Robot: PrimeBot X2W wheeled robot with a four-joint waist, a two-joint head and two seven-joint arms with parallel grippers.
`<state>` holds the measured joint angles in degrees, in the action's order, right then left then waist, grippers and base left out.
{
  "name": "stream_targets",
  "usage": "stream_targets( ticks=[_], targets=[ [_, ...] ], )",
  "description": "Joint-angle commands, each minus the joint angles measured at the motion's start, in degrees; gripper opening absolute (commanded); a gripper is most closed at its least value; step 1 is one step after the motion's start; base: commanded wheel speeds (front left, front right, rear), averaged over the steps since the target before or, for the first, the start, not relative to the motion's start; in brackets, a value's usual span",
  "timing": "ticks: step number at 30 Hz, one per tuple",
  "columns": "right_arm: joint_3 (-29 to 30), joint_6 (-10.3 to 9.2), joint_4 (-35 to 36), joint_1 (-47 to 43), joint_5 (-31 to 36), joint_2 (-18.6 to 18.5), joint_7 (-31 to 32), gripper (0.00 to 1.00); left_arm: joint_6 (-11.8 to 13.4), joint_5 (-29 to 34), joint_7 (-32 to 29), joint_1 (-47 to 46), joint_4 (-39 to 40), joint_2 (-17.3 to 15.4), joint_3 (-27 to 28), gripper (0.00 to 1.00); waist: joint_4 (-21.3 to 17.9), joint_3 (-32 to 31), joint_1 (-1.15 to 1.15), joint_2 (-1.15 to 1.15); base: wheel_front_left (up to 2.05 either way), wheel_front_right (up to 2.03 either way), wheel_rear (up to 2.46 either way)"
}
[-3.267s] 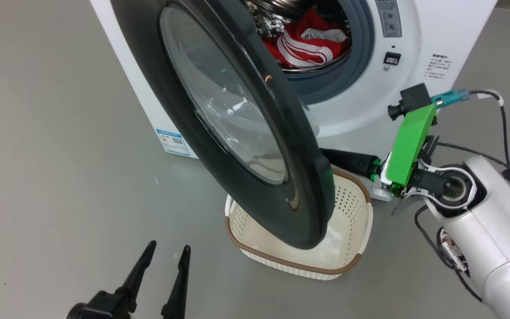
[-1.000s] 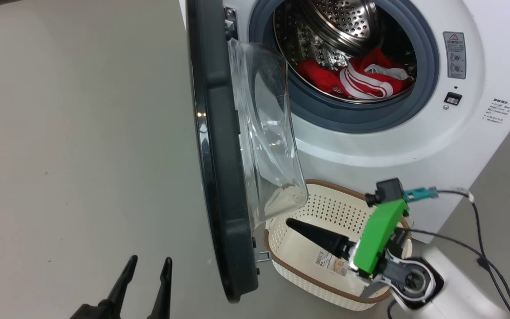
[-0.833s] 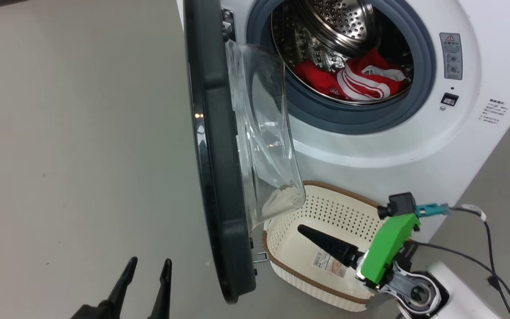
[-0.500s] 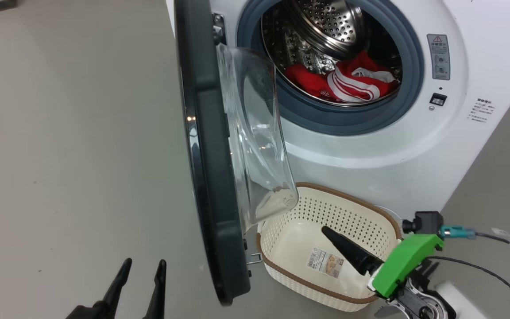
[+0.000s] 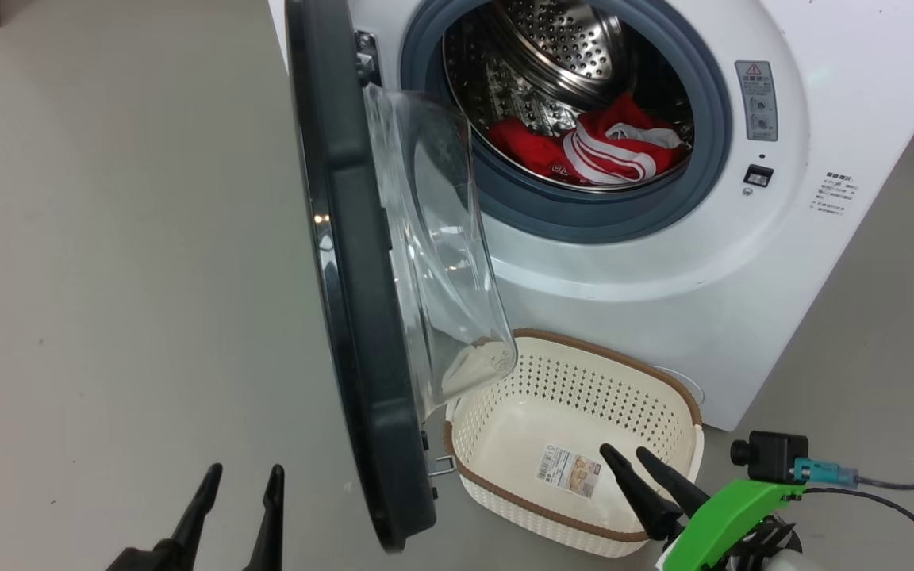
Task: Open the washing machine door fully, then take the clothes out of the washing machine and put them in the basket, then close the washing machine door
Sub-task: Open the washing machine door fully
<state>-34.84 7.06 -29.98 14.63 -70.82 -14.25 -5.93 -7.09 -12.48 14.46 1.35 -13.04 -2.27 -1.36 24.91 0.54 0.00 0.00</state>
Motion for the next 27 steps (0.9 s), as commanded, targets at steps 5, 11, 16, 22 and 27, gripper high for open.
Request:
stream_targets(
  ticks=[5,11,16,22,27],
  targets=[
    [-3.79,0.43,-1.61,2.17,7.26,-1.21,-7.24,1.00,-0.22,0.24,0.54,-0.66,1.02,-0.61,2.42,1.00,-0.47,-0.17,0.00,0.00,0.00,0.00,0.00],
    [0.15,0.43,-3.48,2.12,15.39,-0.20,-9.02,1.00,-0.24,0.34,0.54,-0.18,1.15,-0.61,2.68,1.00,-0.70,-0.24,0.00,0.00,0.00,0.00,0.00],
    [6.41,0.43,-0.41,-0.58,24.50,1.68,-9.05,1.00,-0.27,0.39,0.54,-0.01,1.02,-0.61,2.72,1.00,-0.60,-0.23,0.00,0.00,0.00,0.00,0.00],
    [13.83,0.43,4.38,-4.44,34.78,3.97,-9.06,1.00,-0.28,0.63,0.54,0.15,1.17,-0.61,2.79,1.00,-0.57,-0.29,0.00,0.00,0.00,0.00,0.00],
    [17.95,0.43,7.90,-6.44,40.51,5.41,-9.06,1.00,-0.29,0.57,0.54,-0.25,1.65,-0.61,2.88,1.00,-0.51,0.15,0.00,0.00,0.00,0.00,0.00]
  ],
)
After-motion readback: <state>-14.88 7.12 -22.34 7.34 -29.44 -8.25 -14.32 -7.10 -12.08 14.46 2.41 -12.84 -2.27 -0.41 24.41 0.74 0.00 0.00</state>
